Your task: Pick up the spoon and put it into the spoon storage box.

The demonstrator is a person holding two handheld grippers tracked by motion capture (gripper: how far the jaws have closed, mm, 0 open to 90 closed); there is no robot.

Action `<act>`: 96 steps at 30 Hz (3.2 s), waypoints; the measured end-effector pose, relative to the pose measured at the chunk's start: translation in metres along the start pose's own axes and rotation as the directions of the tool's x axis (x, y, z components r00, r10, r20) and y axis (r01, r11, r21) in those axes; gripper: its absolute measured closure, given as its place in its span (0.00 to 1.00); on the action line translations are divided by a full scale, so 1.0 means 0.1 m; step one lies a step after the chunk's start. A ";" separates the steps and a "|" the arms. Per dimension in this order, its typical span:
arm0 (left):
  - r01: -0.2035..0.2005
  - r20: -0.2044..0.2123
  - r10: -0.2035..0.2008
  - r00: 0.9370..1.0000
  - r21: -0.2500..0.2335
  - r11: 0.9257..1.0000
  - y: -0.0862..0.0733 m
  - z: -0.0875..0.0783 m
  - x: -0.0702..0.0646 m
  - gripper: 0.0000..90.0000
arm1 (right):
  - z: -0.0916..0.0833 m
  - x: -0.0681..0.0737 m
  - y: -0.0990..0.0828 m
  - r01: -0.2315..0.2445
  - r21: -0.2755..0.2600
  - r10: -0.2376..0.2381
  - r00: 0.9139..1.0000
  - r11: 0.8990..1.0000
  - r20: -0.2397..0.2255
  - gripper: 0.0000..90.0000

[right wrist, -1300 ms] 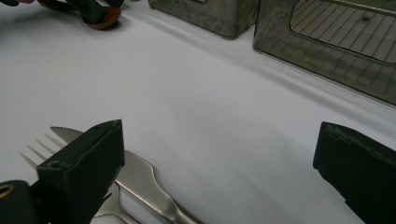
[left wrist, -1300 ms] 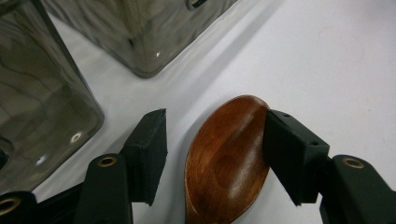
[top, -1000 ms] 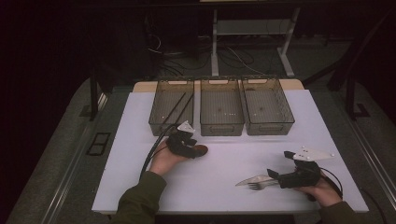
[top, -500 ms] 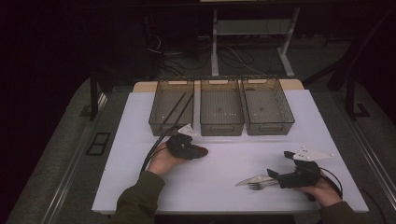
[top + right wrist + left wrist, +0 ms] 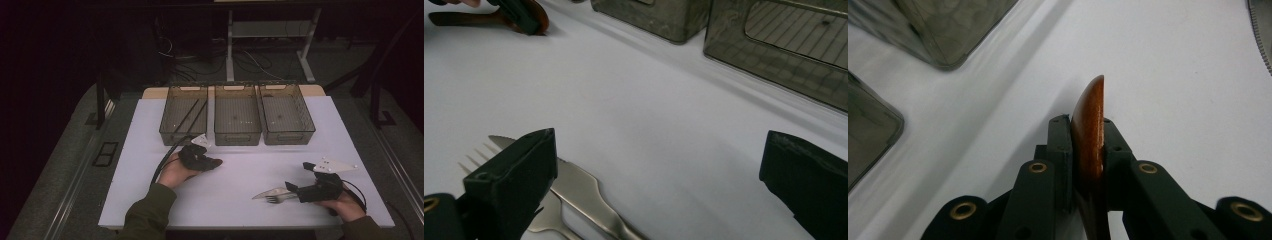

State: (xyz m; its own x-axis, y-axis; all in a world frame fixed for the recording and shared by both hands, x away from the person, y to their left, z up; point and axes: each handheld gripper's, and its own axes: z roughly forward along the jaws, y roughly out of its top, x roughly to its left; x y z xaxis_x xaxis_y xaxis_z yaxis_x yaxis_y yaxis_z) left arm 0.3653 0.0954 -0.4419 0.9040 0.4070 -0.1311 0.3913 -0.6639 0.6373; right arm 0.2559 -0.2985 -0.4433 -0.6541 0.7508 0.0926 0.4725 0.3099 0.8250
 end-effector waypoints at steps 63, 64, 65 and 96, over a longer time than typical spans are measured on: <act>0.026 -0.091 -0.055 0.994 -0.289 0.957 0.98 -0.38 0.07 0.88 | 0.04 0.07 0.01 0.005 0.007 -0.005 1.000 1.000 -0.022 0.02; 0.025 -0.091 -0.054 0.994 -0.291 0.956 1.02 -0.38 0.09 0.88 | 0.04 0.07 0.01 0.004 0.007 -0.004 1.000 1.000 -0.023 0.02; 0.025 -0.095 -0.055 0.994 -0.293 0.956 1.06 -0.38 0.11 0.88 | 0.04 0.07 0.01 0.007 0.005 -0.007 1.000 1.000 -0.022 0.02; 0.010 -0.140 -0.059 0.988 -0.328 0.944 1.94 0.04 0.64 0.88 | 0.02 0.06 0.02 -0.013 -0.014 0.013 0.999 1.000 -0.037 0.02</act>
State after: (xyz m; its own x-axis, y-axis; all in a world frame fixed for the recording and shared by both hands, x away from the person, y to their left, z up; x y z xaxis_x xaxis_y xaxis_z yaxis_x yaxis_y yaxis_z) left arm 0.4997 -0.0100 -0.3292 0.8463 0.5292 -0.0610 0.3220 -0.4169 0.8500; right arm 0.2540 -0.2928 -0.4423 -0.6694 0.7326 0.1236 0.4726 0.2916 0.8316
